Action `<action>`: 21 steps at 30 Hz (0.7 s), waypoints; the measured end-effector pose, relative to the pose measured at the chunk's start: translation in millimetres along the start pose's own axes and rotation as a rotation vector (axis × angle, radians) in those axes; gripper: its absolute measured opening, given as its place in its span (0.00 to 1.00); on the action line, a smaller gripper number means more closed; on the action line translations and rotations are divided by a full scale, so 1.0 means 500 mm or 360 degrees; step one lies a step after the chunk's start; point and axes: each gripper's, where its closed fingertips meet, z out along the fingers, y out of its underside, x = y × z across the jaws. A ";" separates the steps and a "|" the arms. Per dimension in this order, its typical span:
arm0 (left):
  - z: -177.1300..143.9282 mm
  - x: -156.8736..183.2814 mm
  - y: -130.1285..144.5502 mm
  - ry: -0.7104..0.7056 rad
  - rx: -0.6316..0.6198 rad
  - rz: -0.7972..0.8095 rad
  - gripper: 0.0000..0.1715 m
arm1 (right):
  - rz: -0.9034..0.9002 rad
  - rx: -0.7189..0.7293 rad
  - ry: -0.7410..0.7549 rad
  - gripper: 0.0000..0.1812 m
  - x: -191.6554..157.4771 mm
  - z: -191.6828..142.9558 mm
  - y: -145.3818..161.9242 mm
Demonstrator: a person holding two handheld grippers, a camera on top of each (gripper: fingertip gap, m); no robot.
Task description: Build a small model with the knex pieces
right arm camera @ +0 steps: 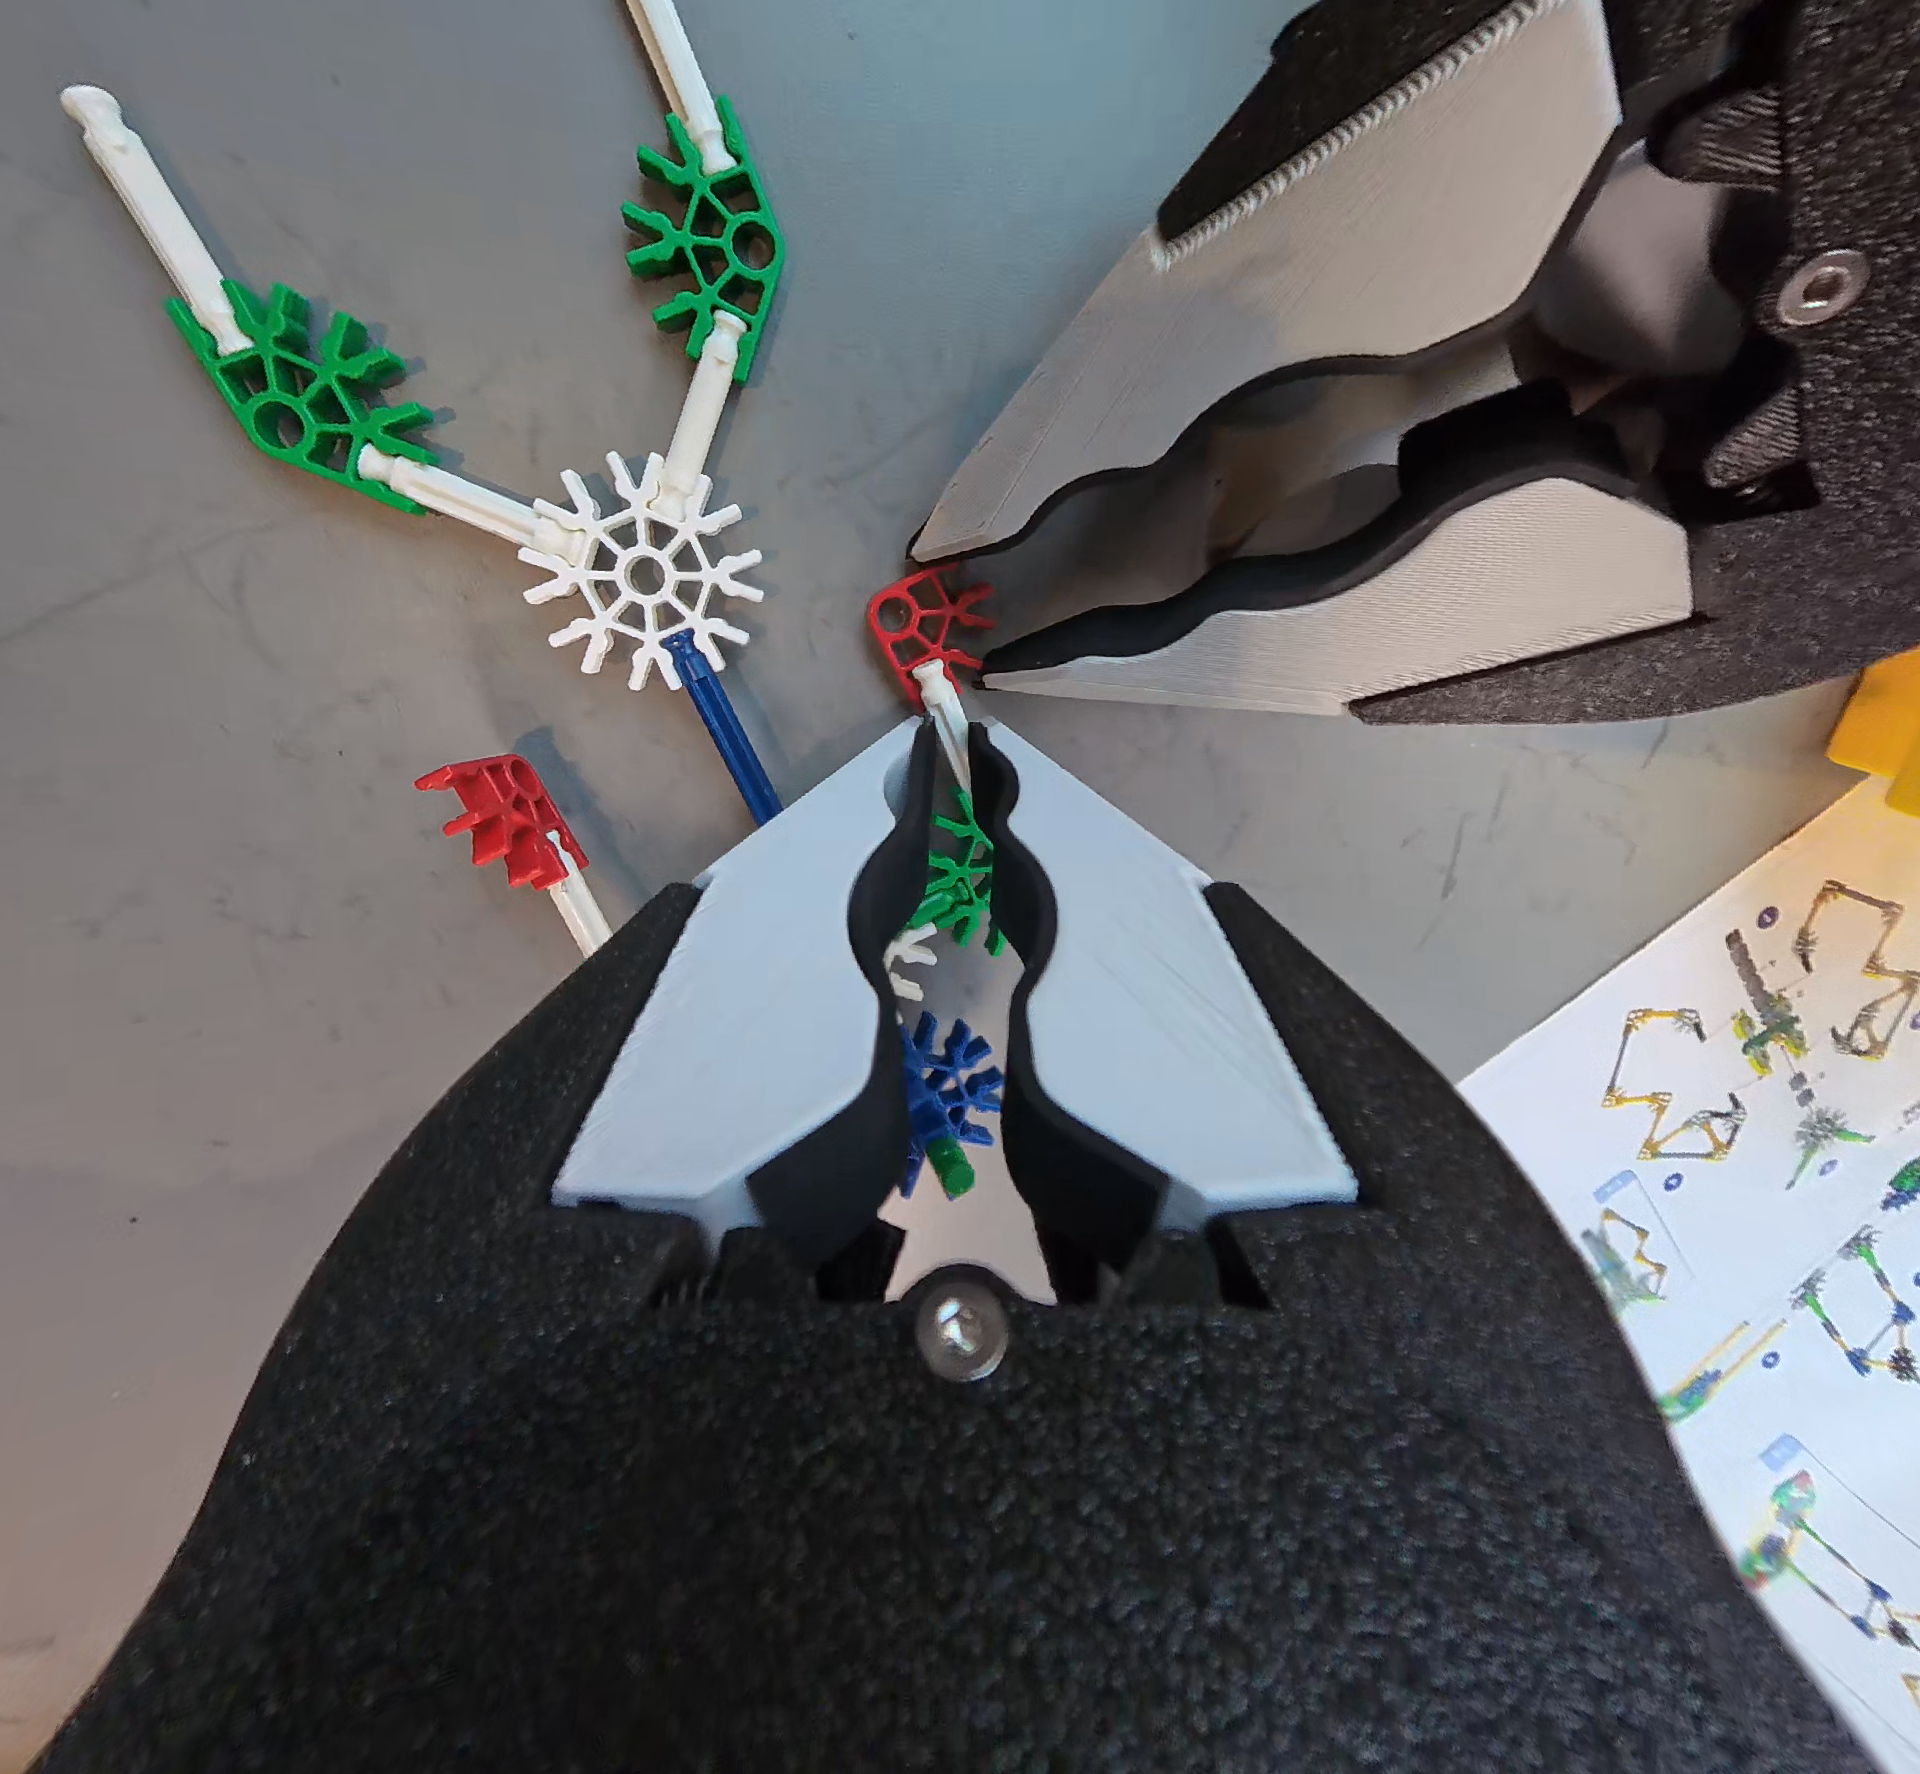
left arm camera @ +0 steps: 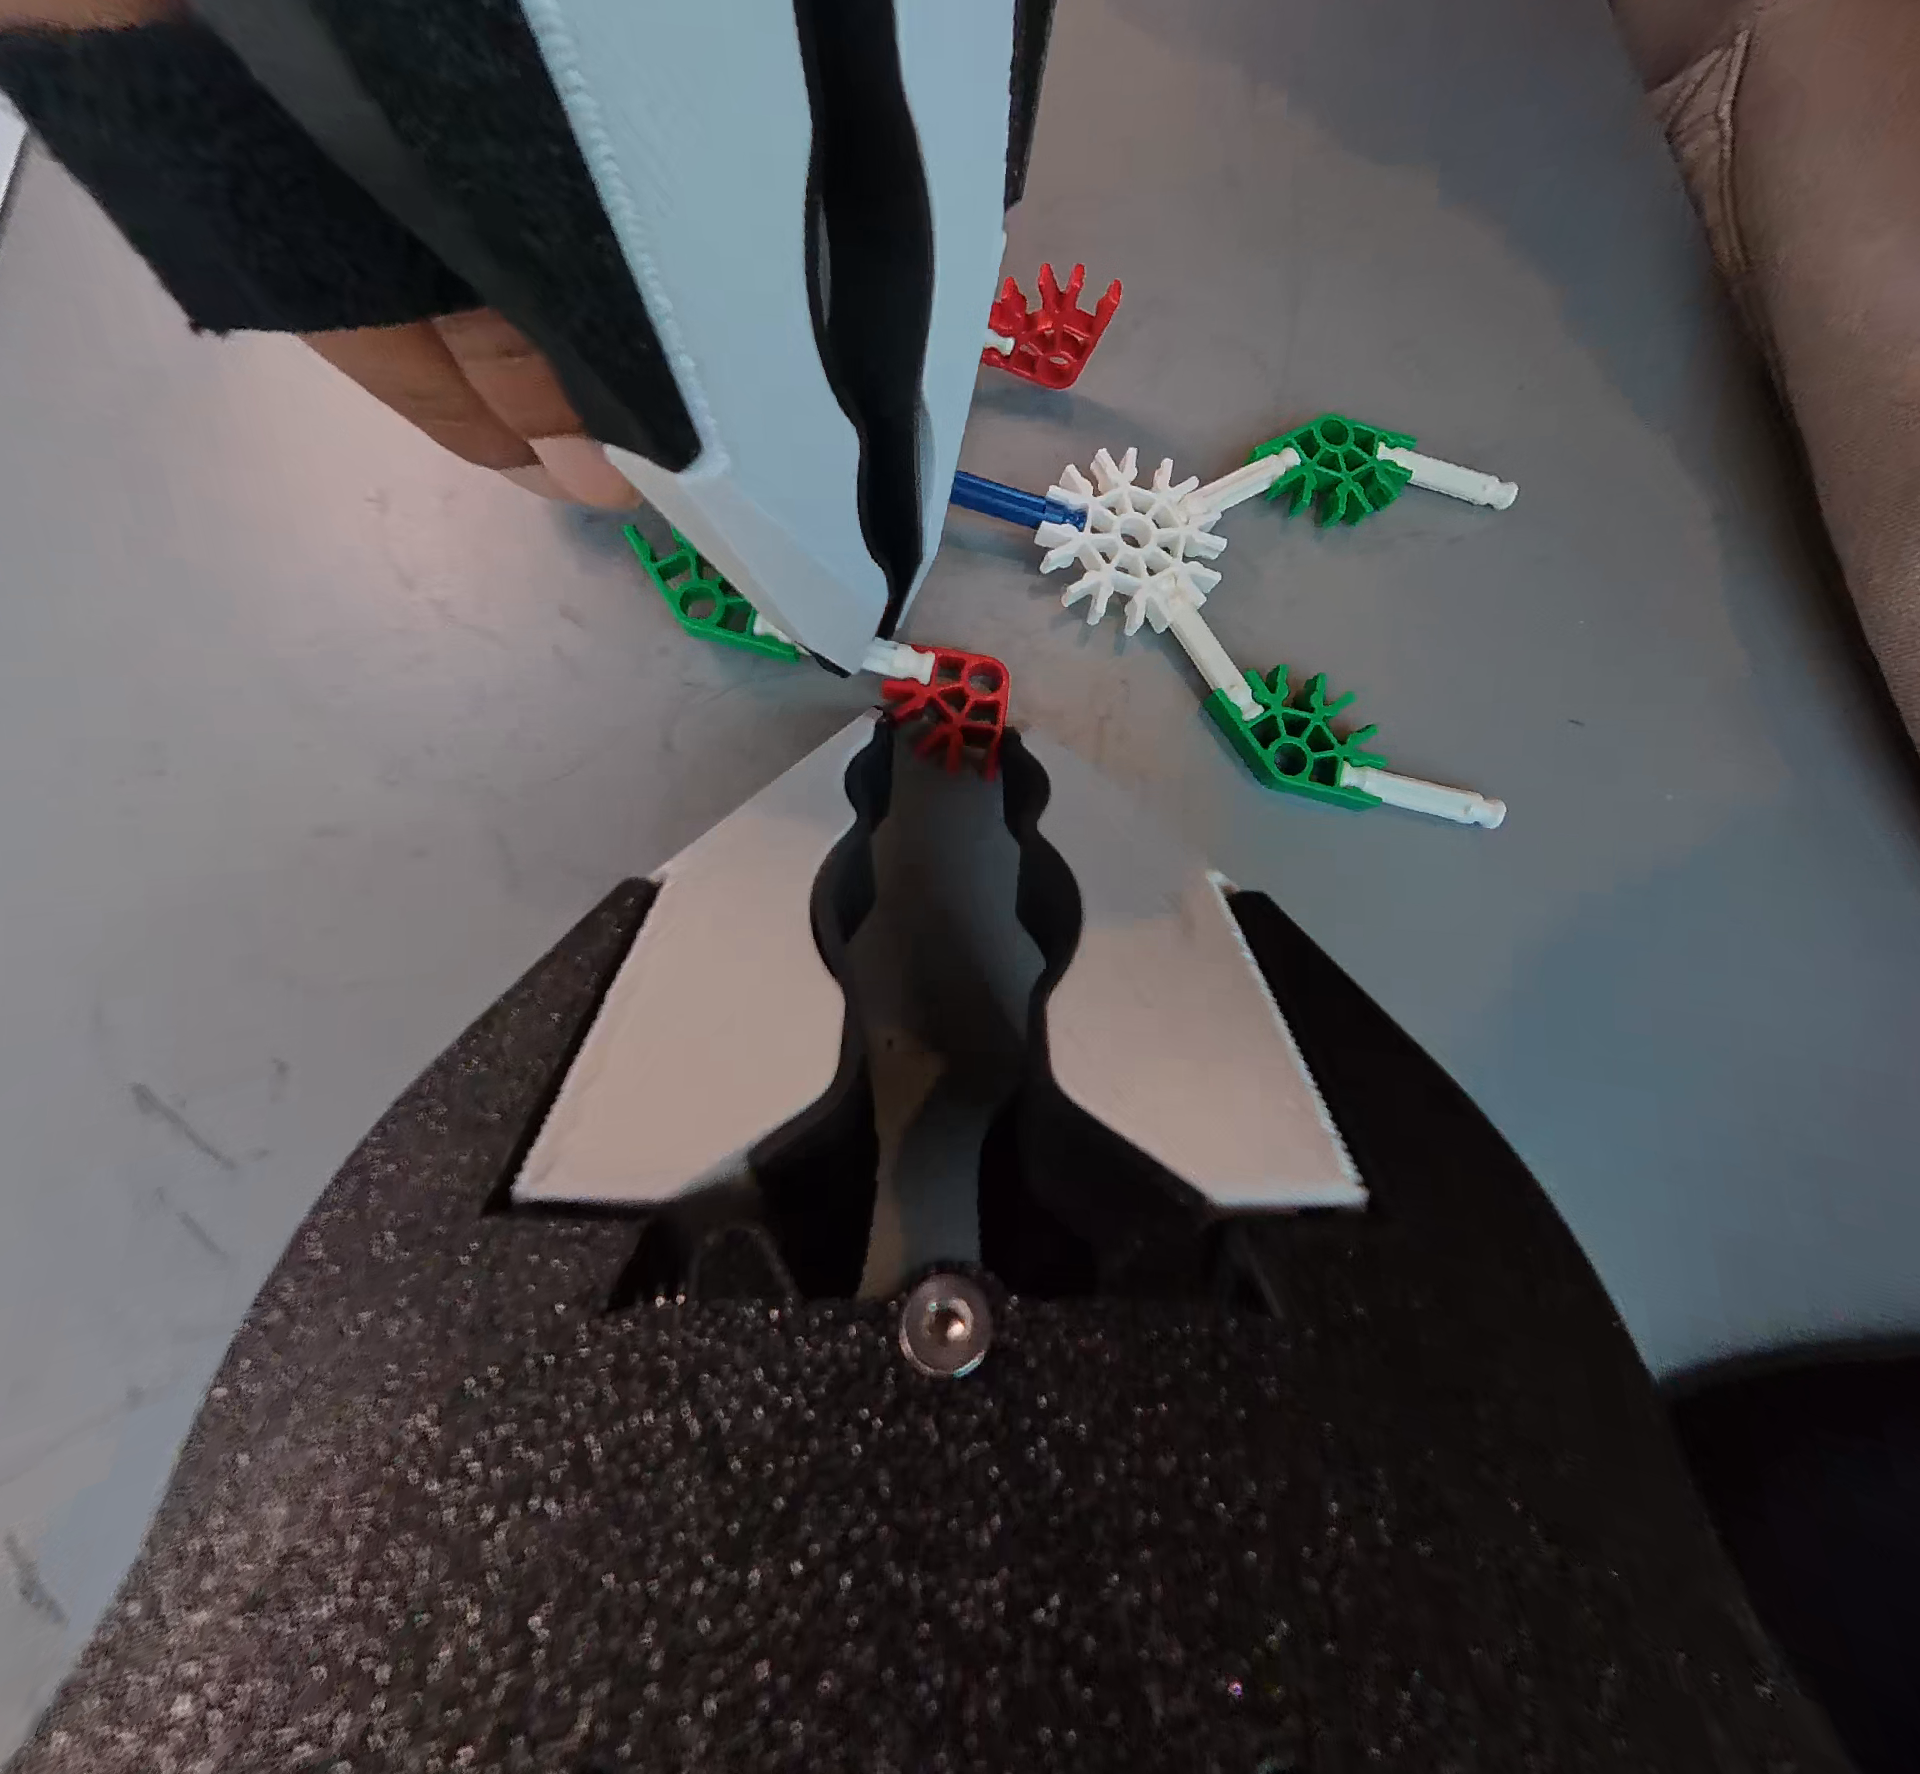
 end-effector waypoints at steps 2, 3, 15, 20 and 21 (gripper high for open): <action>-0.001 0.000 0.000 0.0036 -0.0004 0.0013 0.11 | 0.0107 0.0074 -0.0003 0.04 0.001 -0.003 -0.009; -0.001 0.000 0.000 0.0049 -0.0006 0.0015 0.11 | 0.0199 0.0131 -0.0024 0.04 0.001 -0.008 -0.017; 0.000 0.001 0.002 0.0044 -0.0007 0.0060 0.11 | 0.0541 0.0187 -0.0125 0.00 -0.003 0.003 -0.011; 0.001 0.001 0.001 0.0045 -0.0007 0.0060 0.11 | 0.0494 0.0130 -0.0096 0.00 -0.004 0.006 -0.010; 0.001 0.002 0.001 0.0044 -0.0006 0.0061 0.11 | 0.0477 0.0115 -0.0093 0.00 -0.005 0.006 -0.010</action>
